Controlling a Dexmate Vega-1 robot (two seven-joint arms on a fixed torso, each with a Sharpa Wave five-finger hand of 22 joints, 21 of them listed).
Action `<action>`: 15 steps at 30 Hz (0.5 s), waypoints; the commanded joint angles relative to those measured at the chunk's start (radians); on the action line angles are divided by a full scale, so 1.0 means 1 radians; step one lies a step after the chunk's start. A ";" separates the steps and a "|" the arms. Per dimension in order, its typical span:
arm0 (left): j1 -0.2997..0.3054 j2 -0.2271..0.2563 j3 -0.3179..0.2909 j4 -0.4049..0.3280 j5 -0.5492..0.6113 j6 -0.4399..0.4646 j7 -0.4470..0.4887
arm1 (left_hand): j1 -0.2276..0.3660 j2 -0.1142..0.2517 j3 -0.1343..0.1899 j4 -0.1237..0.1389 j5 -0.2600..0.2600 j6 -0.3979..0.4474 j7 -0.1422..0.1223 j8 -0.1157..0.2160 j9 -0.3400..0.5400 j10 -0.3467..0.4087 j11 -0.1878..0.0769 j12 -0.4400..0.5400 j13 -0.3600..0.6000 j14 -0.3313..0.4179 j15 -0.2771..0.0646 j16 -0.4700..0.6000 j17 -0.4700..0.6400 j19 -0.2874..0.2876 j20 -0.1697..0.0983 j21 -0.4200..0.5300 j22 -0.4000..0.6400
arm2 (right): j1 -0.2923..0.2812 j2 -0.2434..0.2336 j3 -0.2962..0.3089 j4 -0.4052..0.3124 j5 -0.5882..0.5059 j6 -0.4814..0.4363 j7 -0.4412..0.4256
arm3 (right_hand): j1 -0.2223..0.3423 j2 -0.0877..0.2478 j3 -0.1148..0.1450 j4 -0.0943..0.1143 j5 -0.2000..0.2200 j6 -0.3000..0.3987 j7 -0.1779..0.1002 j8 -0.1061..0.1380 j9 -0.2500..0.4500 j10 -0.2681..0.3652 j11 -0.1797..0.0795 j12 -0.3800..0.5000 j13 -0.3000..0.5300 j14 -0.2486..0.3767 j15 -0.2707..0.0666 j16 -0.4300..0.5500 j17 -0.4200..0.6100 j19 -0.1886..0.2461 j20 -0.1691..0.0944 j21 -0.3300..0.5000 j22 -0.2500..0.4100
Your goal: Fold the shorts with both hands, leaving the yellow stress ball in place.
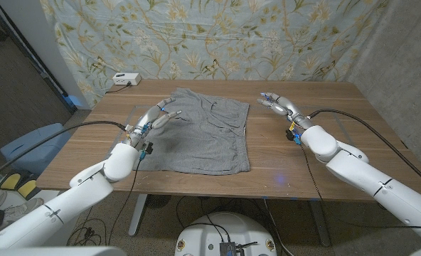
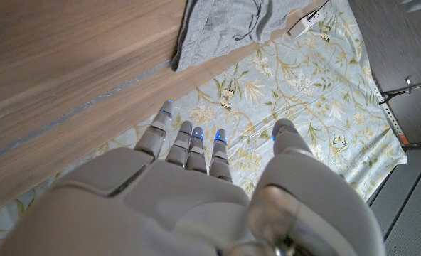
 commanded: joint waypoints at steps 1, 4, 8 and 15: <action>0.164 0.076 -0.092 -0.139 0.080 0.083 0.022 | -0.001 -0.003 -0.002 -0.005 -0.001 0.013 0.001 -0.004 -0.002 0.002 -0.007 -0.004 0.001 -0.009 0.001 0.001 0.000 -0.009 0.005 -0.005 0.003 | -0.053 -0.048 -0.010 -0.115 -0.090 -0.082 -0.009 | 0.005 0.011 0.008 0.002 0.006 0.013 0.001 -0.004 0.000 0.012 -0.003 0.009 0.001 0.011 0.000 0.005 0.000 0.003 -0.013 0.006 0.001; 0.204 0.088 -0.117 -0.166 0.101 0.105 0.023 | 0.000 -0.002 -0.002 -0.006 -0.001 0.014 0.000 -0.006 -0.003 0.000 -0.008 -0.006 0.000 -0.014 0.000 0.000 -0.001 -0.012 0.005 -0.007 0.003 | -0.063 -0.058 -0.015 -0.141 -0.113 -0.100 -0.009 | 0.007 0.013 0.011 0.002 0.007 0.014 0.002 -0.005 -0.001 0.018 -0.006 0.010 0.001 0.012 0.000 0.005 0.000 0.004 -0.013 0.007 0.001; 0.264 0.098 -0.155 -0.200 0.125 0.131 0.023 | 0.001 -0.001 -0.001 -0.007 -0.001 0.013 -0.001 -0.009 -0.004 -0.003 -0.009 -0.008 -0.001 -0.017 0.000 -0.001 -0.001 -0.015 0.005 -0.009 0.003 | -0.073 -0.072 -0.023 -0.175 -0.139 -0.121 0.001 | 0.012 0.013 0.014 0.000 0.007 0.018 0.002 -0.007 -0.002 0.020 -0.003 0.010 0.001 0.015 -0.003 0.006 -0.001 0.007 -0.015 0.008 0.001; 0.378 0.091 -0.235 -0.253 0.170 0.168 0.024 | 0.003 0.001 -0.001 -0.008 -0.001 0.013 -0.001 -0.014 -0.005 -0.005 -0.011 -0.010 -0.002 -0.021 0.000 -0.001 -0.001 -0.018 0.005 -0.012 0.003 | -0.091 -0.091 -0.036 -0.219 -0.176 -0.144 0.020 | 0.016 0.013 0.018 -0.001 0.008 0.022 0.001 -0.009 -0.004 0.027 -0.005 0.011 0.000 0.019 -0.008 0.007 -0.003 0.007 -0.016 0.008 0.001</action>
